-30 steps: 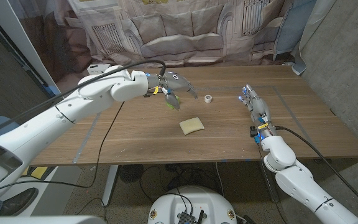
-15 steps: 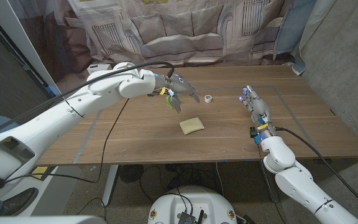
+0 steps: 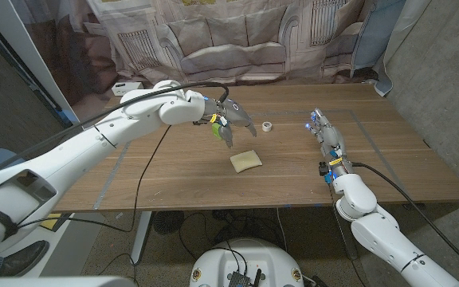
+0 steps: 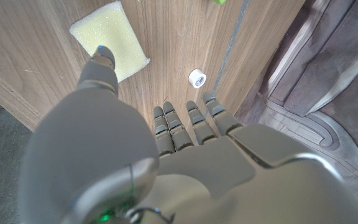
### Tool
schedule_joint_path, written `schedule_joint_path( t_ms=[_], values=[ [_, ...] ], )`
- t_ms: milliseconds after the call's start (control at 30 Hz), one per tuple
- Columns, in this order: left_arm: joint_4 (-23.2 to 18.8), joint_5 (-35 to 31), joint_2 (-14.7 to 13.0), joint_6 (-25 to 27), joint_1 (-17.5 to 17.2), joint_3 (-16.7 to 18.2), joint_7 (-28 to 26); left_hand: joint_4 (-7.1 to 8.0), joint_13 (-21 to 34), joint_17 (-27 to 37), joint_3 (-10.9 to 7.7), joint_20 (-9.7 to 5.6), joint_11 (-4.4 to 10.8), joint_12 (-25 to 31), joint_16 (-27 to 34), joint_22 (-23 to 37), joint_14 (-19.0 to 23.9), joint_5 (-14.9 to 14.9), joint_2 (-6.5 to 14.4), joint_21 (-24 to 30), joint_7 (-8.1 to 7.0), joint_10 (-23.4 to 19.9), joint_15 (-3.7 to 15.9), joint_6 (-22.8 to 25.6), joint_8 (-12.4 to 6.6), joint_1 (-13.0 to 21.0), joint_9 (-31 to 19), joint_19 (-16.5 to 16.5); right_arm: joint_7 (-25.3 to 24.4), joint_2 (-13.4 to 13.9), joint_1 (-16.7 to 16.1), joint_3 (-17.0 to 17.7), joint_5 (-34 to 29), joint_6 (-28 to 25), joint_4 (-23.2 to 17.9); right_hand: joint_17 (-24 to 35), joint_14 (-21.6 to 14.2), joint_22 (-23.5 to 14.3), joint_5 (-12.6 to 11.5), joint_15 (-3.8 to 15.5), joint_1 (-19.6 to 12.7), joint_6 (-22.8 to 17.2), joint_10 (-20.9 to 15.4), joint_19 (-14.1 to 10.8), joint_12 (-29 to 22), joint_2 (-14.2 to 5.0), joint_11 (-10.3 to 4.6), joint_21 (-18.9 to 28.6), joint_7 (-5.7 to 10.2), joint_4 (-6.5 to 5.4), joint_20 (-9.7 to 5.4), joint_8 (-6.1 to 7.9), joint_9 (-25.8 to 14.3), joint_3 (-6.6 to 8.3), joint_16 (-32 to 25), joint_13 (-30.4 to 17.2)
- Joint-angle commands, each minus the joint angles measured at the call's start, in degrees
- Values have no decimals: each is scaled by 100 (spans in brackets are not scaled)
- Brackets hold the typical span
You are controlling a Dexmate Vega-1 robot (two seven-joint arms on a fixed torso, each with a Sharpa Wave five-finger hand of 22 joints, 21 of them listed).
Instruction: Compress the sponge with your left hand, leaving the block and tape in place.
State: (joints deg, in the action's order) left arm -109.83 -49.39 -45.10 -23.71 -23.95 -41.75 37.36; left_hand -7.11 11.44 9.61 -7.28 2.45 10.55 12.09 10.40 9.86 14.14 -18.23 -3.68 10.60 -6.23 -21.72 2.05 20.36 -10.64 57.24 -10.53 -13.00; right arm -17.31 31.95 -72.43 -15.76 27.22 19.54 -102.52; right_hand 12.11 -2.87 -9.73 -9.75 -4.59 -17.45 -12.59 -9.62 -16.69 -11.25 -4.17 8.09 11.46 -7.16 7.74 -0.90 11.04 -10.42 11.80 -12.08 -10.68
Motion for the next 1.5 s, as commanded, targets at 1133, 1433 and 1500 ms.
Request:
schedule_joint_path(
  t_ms=[1133,1433,1500],
  values=[
    [832,128,350,54,313,-637,107,-34,15,16,36,-52,-79,-65,-28,20,-108,-87,134,35,166,245,377,-386,37,250,-30,93,-105,-54,-115,20,-50,45,-55,21,-52,-15,-46,-13,-76,-50,-73,-21,-23,-75,-28,-22,48,19,67,12,-12,45,-24,-17],
    [903,-144,343,89,167,-636,-352,24,24,18,132,-63,-6,35,49,21,142,-86,102,-19,62,64,488,-246,-50,166,-30,363,-117,-66,-114,19,-36,23,-47,20,-57,-15,-47,-14,-86,-58,-78,-22,-21,-74,-31,-23,43,24,70,12,-12,47,-23,-18],
    [959,-133,358,79,167,-652,-373,24,24,18,140,-67,19,54,51,20,163,-90,100,-10,58,18,505,-208,-64,169,-30,362,-106,-62,-101,15,-29,11,-42,20,-61,-16,-47,-18,-88,-61,-79,-20,-21,-74,-32,-23,42,24,70,13,-12,47,-24,-18]
  ],
)
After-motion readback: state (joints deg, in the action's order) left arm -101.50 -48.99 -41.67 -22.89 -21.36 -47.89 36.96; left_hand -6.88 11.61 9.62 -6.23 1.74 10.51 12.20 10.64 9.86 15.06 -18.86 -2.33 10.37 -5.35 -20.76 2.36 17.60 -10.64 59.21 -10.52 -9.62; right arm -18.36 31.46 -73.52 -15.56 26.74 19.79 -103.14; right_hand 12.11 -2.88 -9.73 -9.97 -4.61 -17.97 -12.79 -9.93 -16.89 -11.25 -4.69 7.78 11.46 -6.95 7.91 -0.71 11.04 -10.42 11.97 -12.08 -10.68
